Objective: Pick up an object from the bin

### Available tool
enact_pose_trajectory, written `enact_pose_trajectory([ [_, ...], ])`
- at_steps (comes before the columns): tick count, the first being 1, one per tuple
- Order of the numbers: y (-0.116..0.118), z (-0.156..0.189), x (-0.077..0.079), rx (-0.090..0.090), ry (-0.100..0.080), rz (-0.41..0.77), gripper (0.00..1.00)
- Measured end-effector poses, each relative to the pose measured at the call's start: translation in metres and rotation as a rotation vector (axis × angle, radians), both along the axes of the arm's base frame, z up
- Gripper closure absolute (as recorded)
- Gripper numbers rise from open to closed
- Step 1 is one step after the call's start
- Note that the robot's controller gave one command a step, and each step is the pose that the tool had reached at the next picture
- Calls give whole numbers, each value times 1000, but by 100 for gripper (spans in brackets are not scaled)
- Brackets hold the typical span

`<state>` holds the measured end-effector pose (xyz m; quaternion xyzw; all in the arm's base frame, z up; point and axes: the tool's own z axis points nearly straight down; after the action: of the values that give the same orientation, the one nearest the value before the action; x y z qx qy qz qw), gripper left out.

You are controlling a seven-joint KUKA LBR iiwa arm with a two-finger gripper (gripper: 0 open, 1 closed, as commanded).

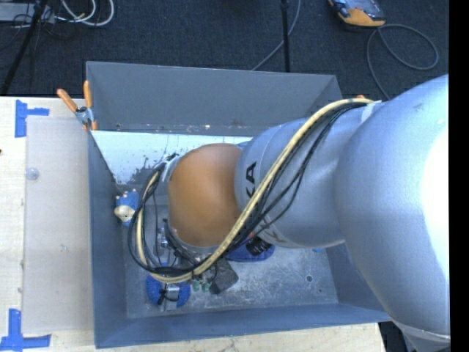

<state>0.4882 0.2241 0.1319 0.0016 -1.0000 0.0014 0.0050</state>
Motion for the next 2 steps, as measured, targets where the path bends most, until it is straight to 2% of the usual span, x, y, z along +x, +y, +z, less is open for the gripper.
enact_pose_trajectory([
  [1,-1,5,2,2,-7,-5,0],
  [2,-10,-24,-6,4,-11,-38,0],
])
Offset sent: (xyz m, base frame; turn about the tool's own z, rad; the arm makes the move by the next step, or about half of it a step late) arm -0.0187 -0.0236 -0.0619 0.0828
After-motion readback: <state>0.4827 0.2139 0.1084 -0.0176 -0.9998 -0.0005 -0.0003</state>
